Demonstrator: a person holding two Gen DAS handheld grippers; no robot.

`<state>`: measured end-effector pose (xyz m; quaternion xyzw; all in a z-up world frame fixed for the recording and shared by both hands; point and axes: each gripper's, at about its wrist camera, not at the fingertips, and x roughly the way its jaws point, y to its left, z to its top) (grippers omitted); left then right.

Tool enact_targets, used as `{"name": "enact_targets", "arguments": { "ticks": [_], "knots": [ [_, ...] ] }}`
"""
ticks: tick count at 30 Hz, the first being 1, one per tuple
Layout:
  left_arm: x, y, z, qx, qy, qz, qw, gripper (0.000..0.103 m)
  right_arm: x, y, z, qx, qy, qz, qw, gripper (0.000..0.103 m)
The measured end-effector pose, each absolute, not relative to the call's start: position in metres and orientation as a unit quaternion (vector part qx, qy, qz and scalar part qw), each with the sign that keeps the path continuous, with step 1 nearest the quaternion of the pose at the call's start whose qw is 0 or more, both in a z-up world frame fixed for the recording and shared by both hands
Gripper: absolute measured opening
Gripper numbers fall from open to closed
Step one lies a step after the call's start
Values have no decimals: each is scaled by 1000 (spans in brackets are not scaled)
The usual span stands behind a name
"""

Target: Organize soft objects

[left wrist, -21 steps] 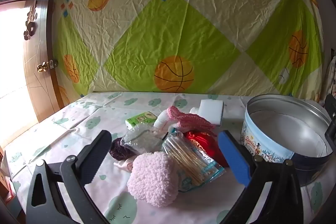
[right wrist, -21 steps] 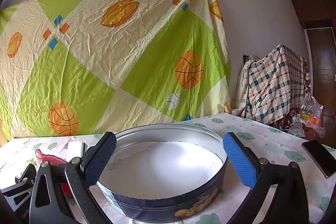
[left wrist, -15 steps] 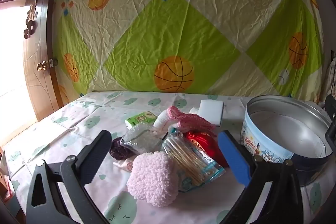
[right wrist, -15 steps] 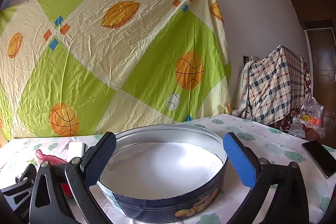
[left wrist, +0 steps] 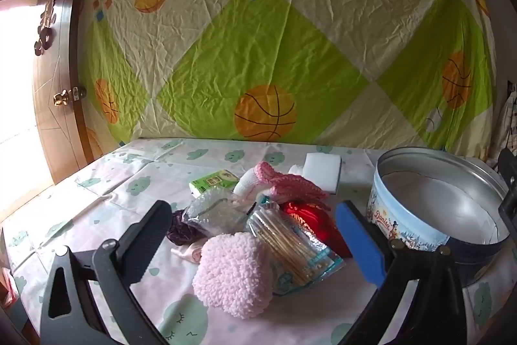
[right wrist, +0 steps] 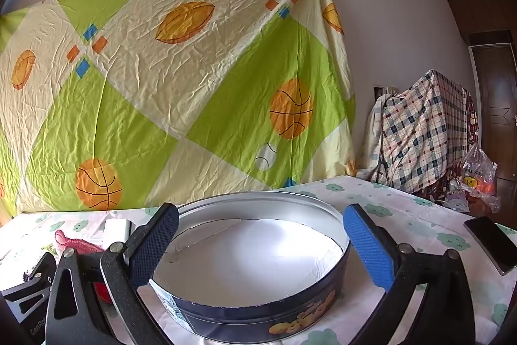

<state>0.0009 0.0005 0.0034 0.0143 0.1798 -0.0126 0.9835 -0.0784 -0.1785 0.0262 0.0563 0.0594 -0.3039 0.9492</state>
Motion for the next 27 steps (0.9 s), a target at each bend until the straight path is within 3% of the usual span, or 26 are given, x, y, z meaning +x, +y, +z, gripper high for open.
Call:
{"name": "enact_targets", "arguments": {
  "ticks": [27],
  "knots": [
    [1, 1, 0, 12, 180, -13, 984, 103, -77, -177, 26, 55, 60, -304, 949, 103]
  ]
}}
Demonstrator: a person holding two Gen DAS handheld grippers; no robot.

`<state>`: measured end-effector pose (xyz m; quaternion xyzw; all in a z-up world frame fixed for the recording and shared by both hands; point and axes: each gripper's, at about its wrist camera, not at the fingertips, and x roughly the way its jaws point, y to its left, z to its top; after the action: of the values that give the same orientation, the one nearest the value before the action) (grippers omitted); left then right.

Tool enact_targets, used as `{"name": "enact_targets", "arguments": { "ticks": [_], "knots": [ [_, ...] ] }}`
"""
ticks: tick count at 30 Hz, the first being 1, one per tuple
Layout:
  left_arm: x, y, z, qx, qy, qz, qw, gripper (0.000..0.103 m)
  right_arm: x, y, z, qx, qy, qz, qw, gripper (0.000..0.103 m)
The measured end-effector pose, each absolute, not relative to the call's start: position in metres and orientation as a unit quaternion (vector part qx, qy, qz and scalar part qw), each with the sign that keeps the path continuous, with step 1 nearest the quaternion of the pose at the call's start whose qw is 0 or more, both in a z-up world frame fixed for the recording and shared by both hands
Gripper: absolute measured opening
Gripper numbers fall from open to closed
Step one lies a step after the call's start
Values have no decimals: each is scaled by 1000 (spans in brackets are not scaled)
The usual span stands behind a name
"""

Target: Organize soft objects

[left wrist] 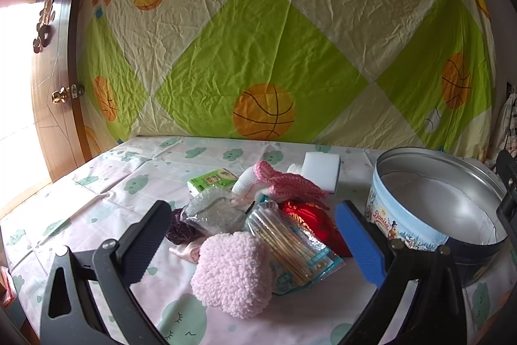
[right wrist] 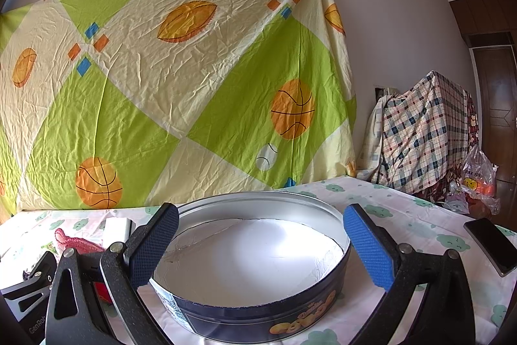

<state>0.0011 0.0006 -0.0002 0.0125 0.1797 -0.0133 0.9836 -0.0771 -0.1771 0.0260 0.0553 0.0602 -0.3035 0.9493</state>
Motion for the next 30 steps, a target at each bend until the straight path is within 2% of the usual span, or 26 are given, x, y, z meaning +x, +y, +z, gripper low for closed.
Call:
{"name": "enact_targets", "arguments": {
  "ticks": [30],
  "knots": [
    [2, 2, 0, 10, 181, -14, 983, 103, -74, -175, 25, 53, 63, -304, 949, 103]
  ]
}}
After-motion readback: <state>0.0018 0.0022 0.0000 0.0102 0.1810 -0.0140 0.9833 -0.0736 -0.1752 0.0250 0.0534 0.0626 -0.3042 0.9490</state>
